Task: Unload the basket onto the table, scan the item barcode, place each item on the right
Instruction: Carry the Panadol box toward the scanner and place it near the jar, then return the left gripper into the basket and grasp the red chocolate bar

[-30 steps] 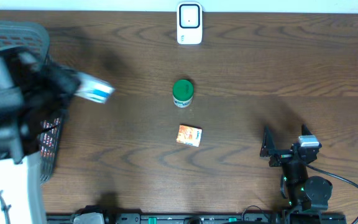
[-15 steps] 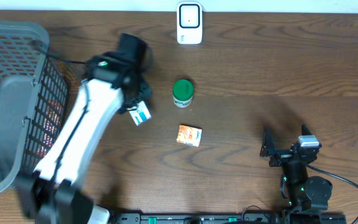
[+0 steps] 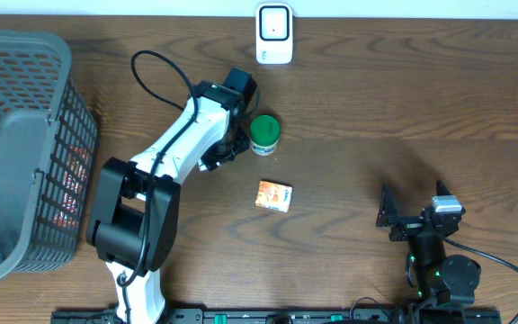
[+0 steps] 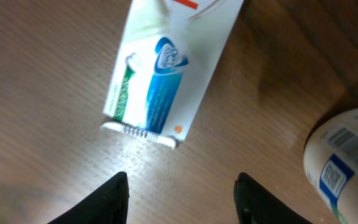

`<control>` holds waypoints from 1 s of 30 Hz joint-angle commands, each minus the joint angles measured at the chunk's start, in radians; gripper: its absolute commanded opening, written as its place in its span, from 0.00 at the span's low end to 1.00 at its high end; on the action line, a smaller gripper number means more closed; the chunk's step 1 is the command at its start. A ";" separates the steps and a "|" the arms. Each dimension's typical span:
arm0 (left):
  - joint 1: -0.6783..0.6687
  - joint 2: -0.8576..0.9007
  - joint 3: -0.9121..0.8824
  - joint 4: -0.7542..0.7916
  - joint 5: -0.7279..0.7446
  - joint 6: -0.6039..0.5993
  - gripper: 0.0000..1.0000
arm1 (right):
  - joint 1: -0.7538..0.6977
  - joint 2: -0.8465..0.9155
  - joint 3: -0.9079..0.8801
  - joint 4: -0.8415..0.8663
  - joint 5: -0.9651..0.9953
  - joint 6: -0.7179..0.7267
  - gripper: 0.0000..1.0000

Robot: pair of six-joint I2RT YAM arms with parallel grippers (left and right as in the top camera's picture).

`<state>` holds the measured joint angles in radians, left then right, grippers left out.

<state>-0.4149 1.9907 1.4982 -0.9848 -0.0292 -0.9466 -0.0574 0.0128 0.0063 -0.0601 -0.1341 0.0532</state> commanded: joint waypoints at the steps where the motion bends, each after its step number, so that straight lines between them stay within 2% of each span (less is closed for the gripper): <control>1: 0.006 0.000 -0.004 0.011 -0.016 -0.020 0.54 | 0.007 -0.003 -0.001 -0.004 0.002 0.013 0.99; 8: 0.024 -0.063 -0.004 0.022 -0.076 -0.004 0.66 | 0.007 -0.003 -0.001 -0.004 0.002 0.013 0.99; 11: 0.039 -0.098 -0.004 0.015 -0.096 0.048 0.66 | 0.007 -0.003 -0.001 -0.004 0.002 0.013 0.99; 13: 0.052 -0.132 -0.004 0.013 -0.110 0.096 0.56 | 0.007 -0.003 -0.001 -0.004 0.002 0.013 0.99; 14: 0.060 -0.154 -0.004 0.013 -0.119 0.126 0.54 | 0.007 -0.003 -0.001 -0.004 0.002 0.013 0.99; 17: 0.097 -0.244 0.008 0.003 -0.122 0.256 0.54 | 0.007 -0.003 -0.001 -0.004 0.002 0.013 0.99; 19: 0.133 -0.322 0.028 -0.019 -0.123 0.338 0.72 | 0.007 -0.003 -0.001 -0.004 0.002 0.013 0.99; 20: 0.156 -0.365 0.038 -0.029 -0.123 0.364 0.77 | 0.007 -0.003 -0.001 -0.004 0.002 0.013 0.99; 25: 0.355 -0.612 0.065 -0.033 -0.094 0.378 0.88 | 0.007 -0.003 -0.001 -0.004 0.002 0.013 0.99; 30: 0.640 -0.777 0.115 -0.043 0.046 0.473 0.96 | 0.007 -0.003 -0.001 -0.004 0.002 0.013 0.99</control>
<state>0.1093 1.2697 1.5826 -1.0130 -0.0761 -0.5556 -0.0574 0.0128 0.0063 -0.0601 -0.1341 0.0528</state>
